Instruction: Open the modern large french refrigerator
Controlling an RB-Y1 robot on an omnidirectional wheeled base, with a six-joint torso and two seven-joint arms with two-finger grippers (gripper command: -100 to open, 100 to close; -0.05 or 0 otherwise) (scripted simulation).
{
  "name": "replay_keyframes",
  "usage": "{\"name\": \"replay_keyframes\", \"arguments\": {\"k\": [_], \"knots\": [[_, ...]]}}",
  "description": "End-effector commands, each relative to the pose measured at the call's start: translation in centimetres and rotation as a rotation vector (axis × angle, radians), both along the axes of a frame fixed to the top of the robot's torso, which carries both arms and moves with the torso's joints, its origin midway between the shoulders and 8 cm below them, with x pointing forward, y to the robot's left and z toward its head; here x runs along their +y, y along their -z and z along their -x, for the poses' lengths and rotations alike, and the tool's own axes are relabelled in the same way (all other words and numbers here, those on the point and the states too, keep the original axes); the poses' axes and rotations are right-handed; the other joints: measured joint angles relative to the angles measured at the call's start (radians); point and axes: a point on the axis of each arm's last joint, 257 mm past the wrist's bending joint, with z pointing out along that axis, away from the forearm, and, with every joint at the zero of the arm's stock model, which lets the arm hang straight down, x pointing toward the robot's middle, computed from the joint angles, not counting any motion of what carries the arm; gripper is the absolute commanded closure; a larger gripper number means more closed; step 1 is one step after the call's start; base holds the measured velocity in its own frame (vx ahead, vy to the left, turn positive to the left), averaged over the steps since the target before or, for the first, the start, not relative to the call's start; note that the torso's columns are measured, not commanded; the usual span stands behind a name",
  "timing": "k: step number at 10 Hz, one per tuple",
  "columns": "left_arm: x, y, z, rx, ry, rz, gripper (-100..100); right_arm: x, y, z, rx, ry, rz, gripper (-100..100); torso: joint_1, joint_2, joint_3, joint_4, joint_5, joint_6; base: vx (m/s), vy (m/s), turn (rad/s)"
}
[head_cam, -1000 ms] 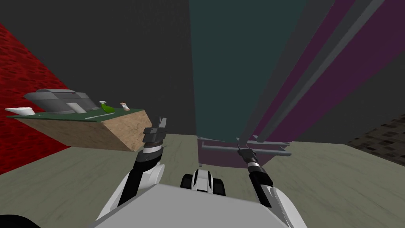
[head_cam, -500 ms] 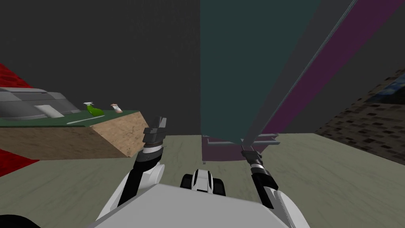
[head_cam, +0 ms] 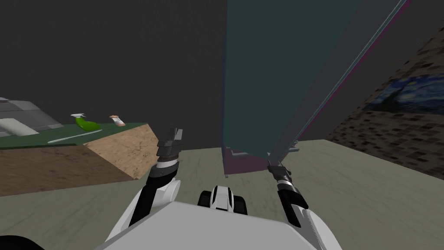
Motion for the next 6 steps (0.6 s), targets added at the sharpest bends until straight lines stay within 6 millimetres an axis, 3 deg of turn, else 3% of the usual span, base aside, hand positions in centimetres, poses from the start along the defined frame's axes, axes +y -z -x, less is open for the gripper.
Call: {"name": "replay_keyframes", "arguments": {"k": [1,6], "knots": [[0.0,0.0,0.0,0.000,0.000,0.000,0,-1.8,-0.2,0.1,-0.006,0.050,0.001,100,-0.002,0.002,0.001,0.001,-0.001,-0.002,-0.047,0.293,-0.180],[0.0,0.0,0.0,0.000,0.000,0.000,0,-5.2,-0.6,0.4,-0.015,0.142,0.000,100,0.000,-0.002,-0.001,0.002,0.001,-0.006,-0.055,0.281,-0.200]]}}
